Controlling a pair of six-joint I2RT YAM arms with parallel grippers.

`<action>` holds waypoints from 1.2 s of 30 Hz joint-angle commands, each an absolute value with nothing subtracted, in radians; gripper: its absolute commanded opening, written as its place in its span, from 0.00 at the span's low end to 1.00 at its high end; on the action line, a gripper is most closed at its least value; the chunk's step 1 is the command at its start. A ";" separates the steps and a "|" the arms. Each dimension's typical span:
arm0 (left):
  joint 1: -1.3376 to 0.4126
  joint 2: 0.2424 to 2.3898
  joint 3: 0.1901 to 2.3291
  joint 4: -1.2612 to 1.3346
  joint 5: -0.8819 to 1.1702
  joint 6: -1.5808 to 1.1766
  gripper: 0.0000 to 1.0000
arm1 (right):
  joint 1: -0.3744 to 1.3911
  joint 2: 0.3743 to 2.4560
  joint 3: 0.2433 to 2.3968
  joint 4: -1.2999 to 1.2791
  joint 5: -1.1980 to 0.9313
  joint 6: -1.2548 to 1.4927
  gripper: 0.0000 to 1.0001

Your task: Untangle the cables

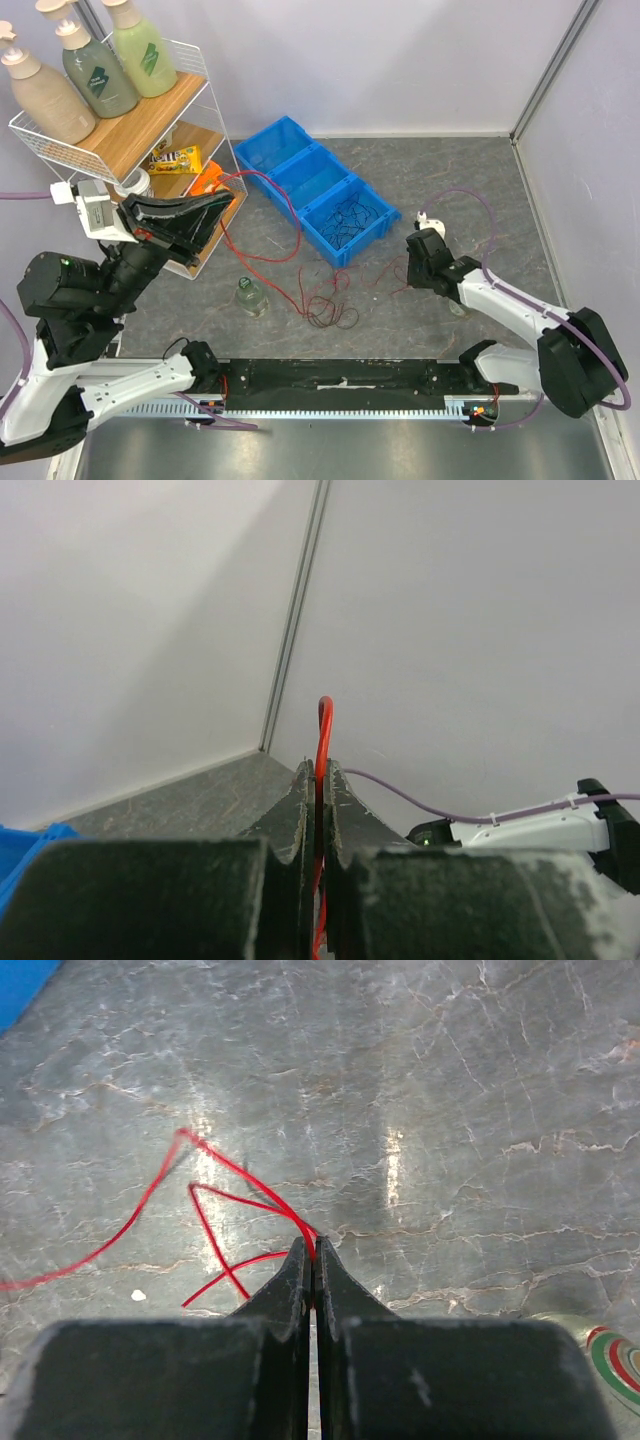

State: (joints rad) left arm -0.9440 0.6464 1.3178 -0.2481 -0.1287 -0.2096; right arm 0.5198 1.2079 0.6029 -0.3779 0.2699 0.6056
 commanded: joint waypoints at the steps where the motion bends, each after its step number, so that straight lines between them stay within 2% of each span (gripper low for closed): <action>1: -0.946 0.716 1.364 -0.196 -0.143 -0.219 0.02 | 0.522 1.169 0.653 -0.362 0.248 0.561 0.00; 4: -0.946 0.761 1.380 -0.176 -0.167 -0.224 0.02 | 0.523 1.271 0.687 -0.411 0.230 0.587 0.00; 5: -0.946 0.779 1.400 -0.179 -0.167 -0.221 0.02 | 0.531 1.293 0.690 -0.404 0.192 0.583 0.04; 9: -0.946 0.831 1.428 -0.180 -0.152 -0.212 0.02 | 0.590 1.264 0.692 -0.365 0.141 0.552 0.23; 13: -0.945 0.864 1.399 -0.198 -0.176 -0.216 0.02 | 0.604 1.154 0.771 -0.416 0.129 0.486 0.55; 17: -0.945 0.943 1.420 -0.287 -0.213 -0.221 0.02 | 0.604 1.020 0.848 -0.426 0.077 0.393 0.75; 20: -0.946 0.995 1.437 -0.343 -0.198 -0.215 0.02 | 0.606 0.948 0.935 -0.426 0.042 0.322 0.84; 24: -0.945 1.041 1.456 -0.438 -0.160 -0.204 0.02 | 0.606 0.923 1.058 -0.344 -0.142 0.258 0.92; 27: -0.945 1.063 1.456 -0.483 -0.088 -0.202 0.02 | 0.606 0.986 1.135 -0.267 -0.386 0.206 0.98; 33: -0.945 1.071 1.451 -0.518 -0.009 -0.224 0.02 | 0.606 1.109 1.221 -0.219 -0.616 0.138 0.98; 36: -0.943 1.074 1.447 -0.517 -0.005 -0.241 0.02 | 0.623 1.144 1.216 -0.152 -0.724 0.202 0.98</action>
